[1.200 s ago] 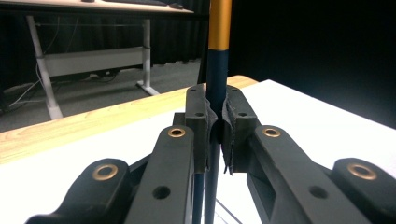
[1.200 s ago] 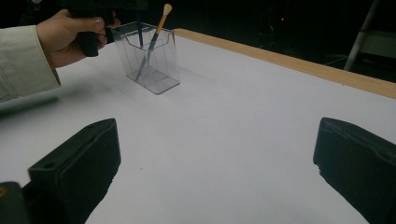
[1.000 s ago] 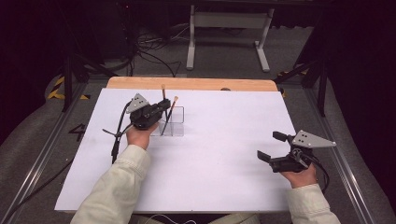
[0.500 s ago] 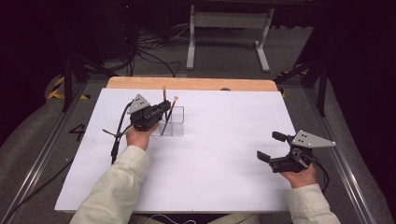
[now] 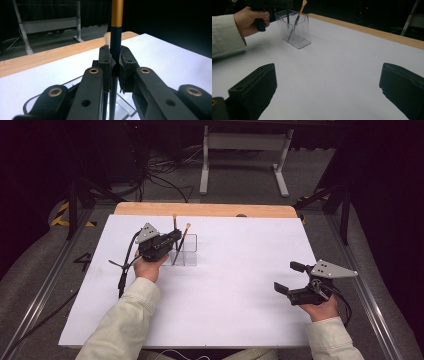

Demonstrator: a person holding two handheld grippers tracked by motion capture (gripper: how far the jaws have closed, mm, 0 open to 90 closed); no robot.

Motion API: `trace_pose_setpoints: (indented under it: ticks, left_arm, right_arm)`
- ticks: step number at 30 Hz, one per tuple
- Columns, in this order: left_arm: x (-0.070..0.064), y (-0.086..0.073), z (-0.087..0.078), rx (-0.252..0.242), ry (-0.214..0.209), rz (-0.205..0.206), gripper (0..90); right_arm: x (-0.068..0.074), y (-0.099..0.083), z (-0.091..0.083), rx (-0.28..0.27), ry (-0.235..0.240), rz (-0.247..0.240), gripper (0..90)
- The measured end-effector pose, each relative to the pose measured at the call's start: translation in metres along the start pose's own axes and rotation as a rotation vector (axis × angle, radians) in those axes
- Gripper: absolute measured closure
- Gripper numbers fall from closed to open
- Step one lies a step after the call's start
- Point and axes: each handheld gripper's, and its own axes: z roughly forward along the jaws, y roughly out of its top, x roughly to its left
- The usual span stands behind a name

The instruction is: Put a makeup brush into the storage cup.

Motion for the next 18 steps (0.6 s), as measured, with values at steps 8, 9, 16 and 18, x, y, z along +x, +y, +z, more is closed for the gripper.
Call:
trace_pose_setpoints:
  ticks: [8, 9, 16, 18]
  left_arm:
    - [0.002, -0.002, 0.001, -0.002, -0.035, -0.038, 59.2]
    - [0.003, -0.002, 0.001, -0.002, -0.050, -0.050, 55.6]
    - [0.005, 0.002, -0.012, -0.005, -0.081, -0.065, 24.2]
    - [0.004, 0.002, -0.017, -0.009, -0.086, -0.061, 18.6]
  right_arm:
    - [0.000, 0.000, 0.000, -0.002, 0.002, -0.001, 1.8]
    - [0.000, 0.000, 0.000, -0.002, 0.003, -0.002, 1.8]
    - [-0.001, 0.000, 0.001, 0.002, 0.003, -0.005, 1.6]
    - [-0.001, 0.000, 0.003, 0.002, 0.001, -0.006, 1.4]
